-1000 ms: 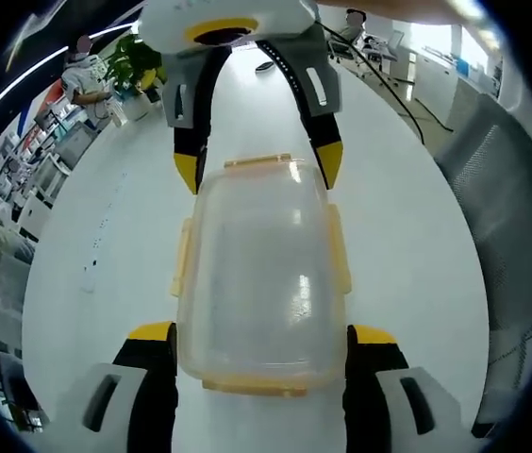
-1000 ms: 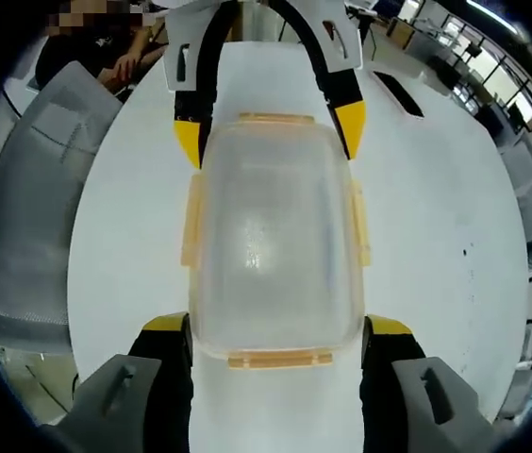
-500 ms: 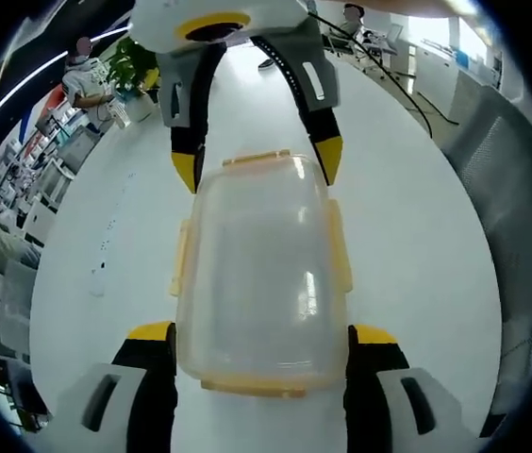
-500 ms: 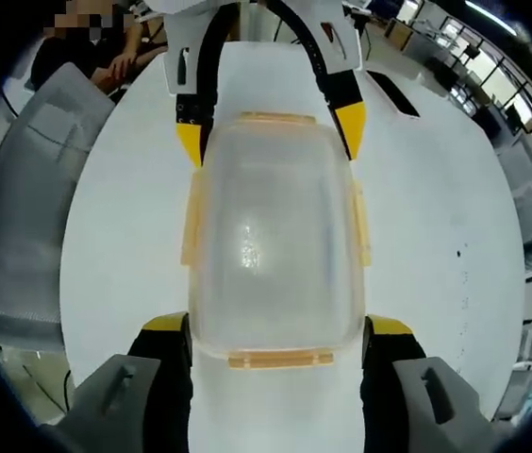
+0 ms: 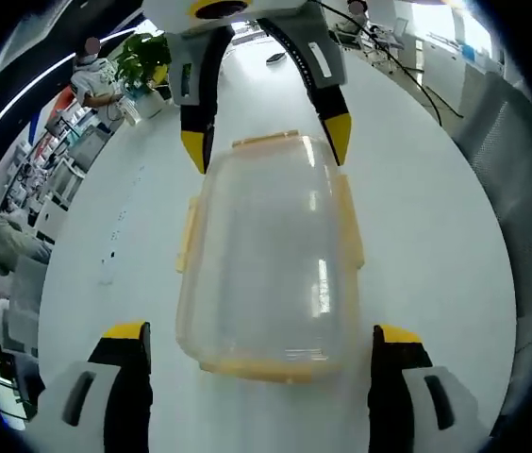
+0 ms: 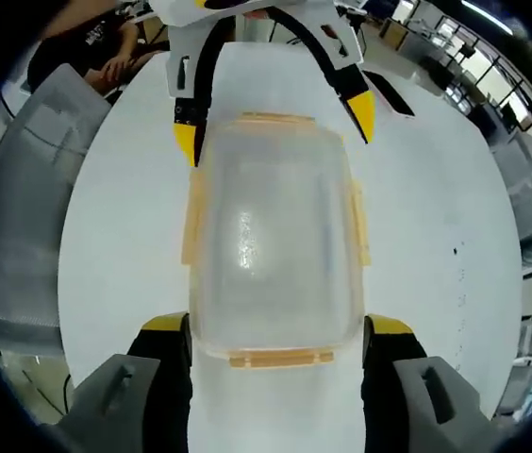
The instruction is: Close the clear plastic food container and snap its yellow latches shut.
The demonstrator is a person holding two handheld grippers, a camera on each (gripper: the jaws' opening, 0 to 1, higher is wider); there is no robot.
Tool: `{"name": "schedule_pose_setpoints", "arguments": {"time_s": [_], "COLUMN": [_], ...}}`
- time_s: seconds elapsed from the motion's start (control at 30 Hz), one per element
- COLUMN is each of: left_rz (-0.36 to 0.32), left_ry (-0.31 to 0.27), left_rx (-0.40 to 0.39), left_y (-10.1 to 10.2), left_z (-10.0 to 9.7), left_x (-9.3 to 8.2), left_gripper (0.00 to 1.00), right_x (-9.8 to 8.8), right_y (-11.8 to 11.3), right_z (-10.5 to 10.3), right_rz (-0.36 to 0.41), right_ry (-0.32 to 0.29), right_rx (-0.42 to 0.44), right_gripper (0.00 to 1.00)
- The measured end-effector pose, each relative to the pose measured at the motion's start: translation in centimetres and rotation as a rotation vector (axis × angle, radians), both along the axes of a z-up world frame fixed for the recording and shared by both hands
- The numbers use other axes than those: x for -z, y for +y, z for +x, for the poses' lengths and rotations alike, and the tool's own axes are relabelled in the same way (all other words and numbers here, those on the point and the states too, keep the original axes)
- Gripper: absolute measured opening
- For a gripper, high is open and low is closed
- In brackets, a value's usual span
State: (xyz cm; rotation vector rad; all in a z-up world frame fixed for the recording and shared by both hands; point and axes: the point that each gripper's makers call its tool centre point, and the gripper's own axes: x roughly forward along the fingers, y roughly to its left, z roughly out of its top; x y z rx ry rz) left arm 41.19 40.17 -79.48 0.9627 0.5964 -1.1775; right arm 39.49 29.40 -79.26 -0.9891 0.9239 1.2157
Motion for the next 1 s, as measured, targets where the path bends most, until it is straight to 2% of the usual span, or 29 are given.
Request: {"name": "schedule_pose_setpoints", "arguments": {"time_s": [0.07, 0.2, 0.27, 0.37, 0.5, 0.6, 0.7, 0.8, 0.9, 1.0], "left_rz": [-0.032, -0.068, -0.098, -0.164, -0.223, -0.296, -0.421, -0.459, -0.521, -0.555], "left_ry": [0.038, 0.043, 0.047, 0.083, 0.101, 0.095, 0.115, 0.079, 0.079, 0.073], "left_rx": [-0.041, -0.086, -0.144, -0.177, -0.243, -0.275, -0.301, -0.306, -0.331, -0.359], "left_y": [0.1, 0.5, 0.7, 0.5, 0.7, 0.4, -0.4, -0.3, -0.3, 0.2], "left_z": [-0.4, -0.8, -0.9, -1.8, -3.1, -4.0, -6.0, -7.4, -9.3, -10.8], "left_x": [-0.3, -0.9, -1.3, -1.8, -2.9, -4.1, -6.2, -7.4, -8.2, -8.6], "left_gripper": [0.97, 0.99, 0.99, 0.99, 0.99, 0.99, 0.99, 0.99, 0.99, 0.99], "right_x": [-0.3, -0.9, -1.0, -1.3, -2.0, -2.9, -3.9, -4.8, -5.5, -6.4], "right_y": [0.0, -0.4, -0.7, -0.9, -0.8, -1.0, -0.8, -0.8, -0.9, -0.6], "right_z": [0.1, -0.2, -0.3, -0.4, -0.9, -1.4, -2.8, -3.9, -5.5, -6.7], "right_rz": [0.013, 0.020, 0.010, 0.011, 0.065, 0.102, 0.158, 0.202, 0.227, 0.279], "right_ry": [-0.007, -0.018, -0.028, -0.051, -0.074, -0.097, -0.089, -0.102, -0.091, -0.118], "right_rx": [0.016, 0.033, 0.041, 0.049, 0.089, 0.132, 0.174, 0.209, 0.244, 0.276], "right_gripper": [0.73, 0.83, 0.83, 0.83, 1.00, 0.96, 0.97, 0.95, 0.94, 0.92]}}
